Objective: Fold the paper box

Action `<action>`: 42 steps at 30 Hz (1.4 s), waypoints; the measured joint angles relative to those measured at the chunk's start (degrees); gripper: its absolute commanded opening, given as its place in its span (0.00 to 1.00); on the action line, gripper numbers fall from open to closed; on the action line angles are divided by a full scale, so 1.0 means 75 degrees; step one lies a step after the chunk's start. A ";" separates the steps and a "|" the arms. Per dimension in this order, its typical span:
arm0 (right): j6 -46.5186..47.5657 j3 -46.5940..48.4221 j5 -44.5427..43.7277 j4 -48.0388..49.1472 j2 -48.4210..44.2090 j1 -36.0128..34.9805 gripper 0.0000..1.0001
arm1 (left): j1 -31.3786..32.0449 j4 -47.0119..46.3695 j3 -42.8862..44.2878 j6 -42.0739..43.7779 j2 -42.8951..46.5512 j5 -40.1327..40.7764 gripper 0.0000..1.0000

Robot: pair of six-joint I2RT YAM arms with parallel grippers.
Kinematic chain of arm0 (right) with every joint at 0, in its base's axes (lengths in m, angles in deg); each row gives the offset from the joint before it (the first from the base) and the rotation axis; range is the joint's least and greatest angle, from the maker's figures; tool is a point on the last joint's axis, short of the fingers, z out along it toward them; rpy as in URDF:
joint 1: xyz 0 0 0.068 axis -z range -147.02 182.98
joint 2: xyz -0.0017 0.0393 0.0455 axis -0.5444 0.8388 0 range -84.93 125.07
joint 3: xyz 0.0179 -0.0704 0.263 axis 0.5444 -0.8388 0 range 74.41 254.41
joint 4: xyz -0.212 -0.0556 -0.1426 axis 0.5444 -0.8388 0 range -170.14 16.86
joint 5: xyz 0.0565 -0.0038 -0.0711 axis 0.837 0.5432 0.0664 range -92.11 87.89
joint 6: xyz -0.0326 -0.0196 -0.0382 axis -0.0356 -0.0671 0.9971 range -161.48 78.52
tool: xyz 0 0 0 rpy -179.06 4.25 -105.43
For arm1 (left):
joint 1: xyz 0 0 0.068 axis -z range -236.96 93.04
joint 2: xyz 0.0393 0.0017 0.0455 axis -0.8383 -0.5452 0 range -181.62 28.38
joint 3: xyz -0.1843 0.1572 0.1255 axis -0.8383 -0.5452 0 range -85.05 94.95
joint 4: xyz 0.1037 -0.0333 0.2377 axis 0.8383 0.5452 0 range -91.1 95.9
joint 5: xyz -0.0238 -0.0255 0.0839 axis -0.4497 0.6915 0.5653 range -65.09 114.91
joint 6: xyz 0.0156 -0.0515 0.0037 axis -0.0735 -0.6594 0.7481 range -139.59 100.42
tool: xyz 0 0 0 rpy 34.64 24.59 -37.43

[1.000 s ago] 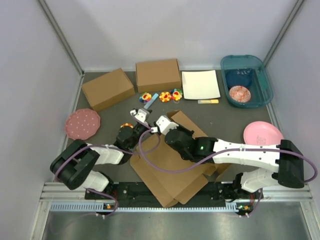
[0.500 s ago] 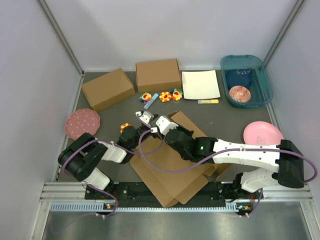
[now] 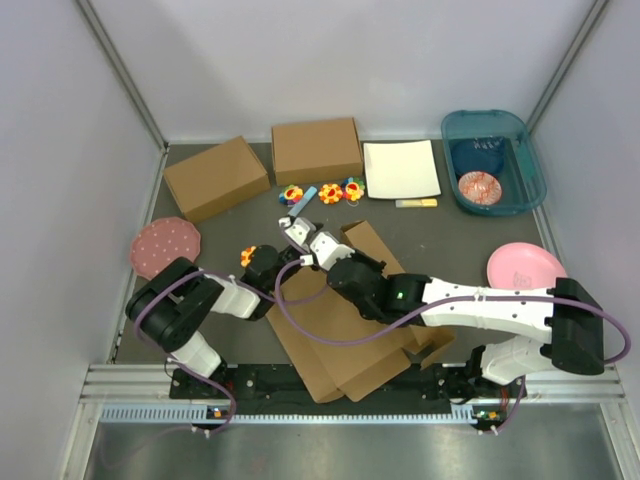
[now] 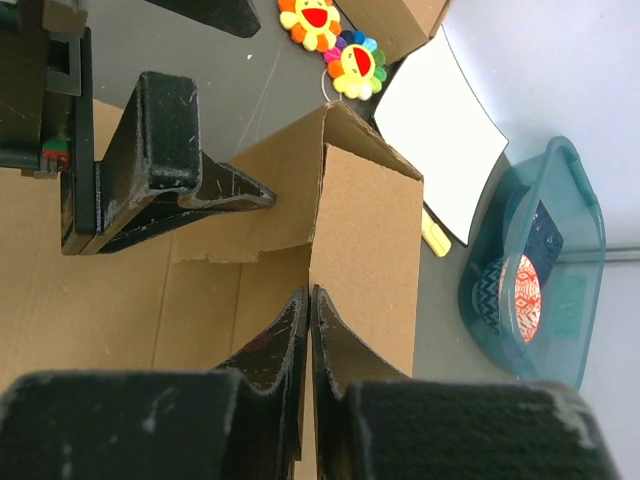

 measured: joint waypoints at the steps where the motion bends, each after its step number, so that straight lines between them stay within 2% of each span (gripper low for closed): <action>1: 0.0000 0.0000 0.0000 -0.0003 0.0000 0.0009 0.00 | 0.0000 -0.0020 0.0006 0.0009 -0.0035 0.0000 0.99; 27: 0.0085 0.0000 0.0560 -0.0029 -0.0344 0.0495 0.00 | 0.0050 -0.0052 0.0015 0.0411 -0.0035 0.0233 0.99; 42: 0.0076 0.0000 0.0589 -0.0076 -0.0431 0.0597 0.00 | 0.0041 0.0149 0.0819 0.0621 -0.0385 0.0055 0.97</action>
